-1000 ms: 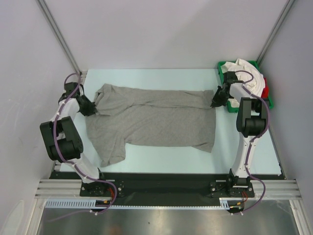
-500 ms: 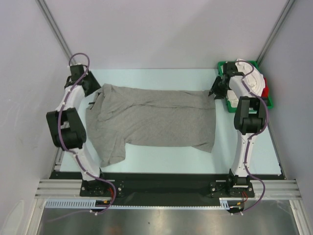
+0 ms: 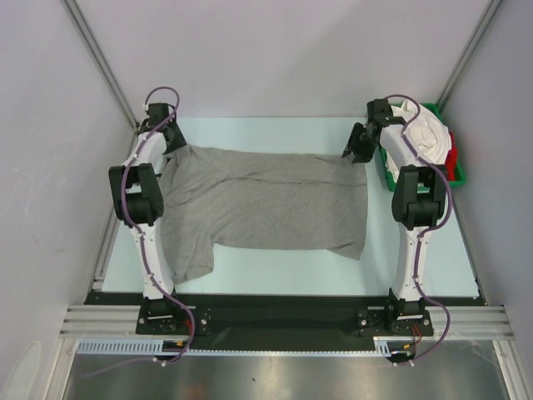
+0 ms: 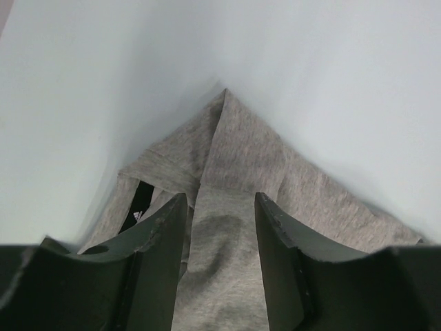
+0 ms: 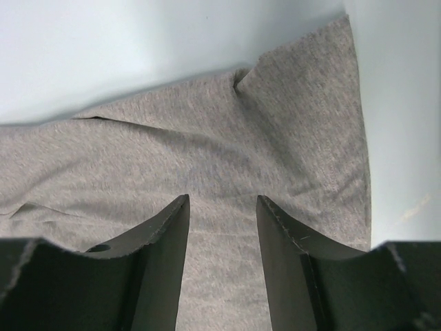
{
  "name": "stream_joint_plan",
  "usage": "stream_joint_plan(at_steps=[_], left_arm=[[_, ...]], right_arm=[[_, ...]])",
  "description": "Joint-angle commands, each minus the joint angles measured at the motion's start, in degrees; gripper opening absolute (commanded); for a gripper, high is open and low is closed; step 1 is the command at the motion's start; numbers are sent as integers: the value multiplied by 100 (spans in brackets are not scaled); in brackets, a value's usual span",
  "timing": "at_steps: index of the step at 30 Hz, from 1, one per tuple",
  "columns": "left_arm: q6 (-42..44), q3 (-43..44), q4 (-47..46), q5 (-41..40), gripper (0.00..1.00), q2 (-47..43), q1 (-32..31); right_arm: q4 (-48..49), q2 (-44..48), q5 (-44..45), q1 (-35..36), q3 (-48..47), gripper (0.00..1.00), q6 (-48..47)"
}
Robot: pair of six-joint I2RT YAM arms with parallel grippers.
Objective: Fold and stack the t-shirts
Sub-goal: Fold the tshirt
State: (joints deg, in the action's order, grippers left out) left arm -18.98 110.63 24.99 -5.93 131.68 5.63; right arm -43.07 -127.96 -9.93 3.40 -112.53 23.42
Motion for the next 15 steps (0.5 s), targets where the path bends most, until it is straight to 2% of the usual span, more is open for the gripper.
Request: stream_joint_plan(at_steps=[1,8,15], left_arm=[[-35,433,-38,-119,50,33,-9],[-97,495,14,-83,49,200,-18],[-79,609,49,4,44,411,-27]], right_arm=[[-79,-18,-9,-15,-173,49,-118],[-52,-132,-26,-67,-252,49,-83],[-35,-291,-52,-103,-507,49,5]])
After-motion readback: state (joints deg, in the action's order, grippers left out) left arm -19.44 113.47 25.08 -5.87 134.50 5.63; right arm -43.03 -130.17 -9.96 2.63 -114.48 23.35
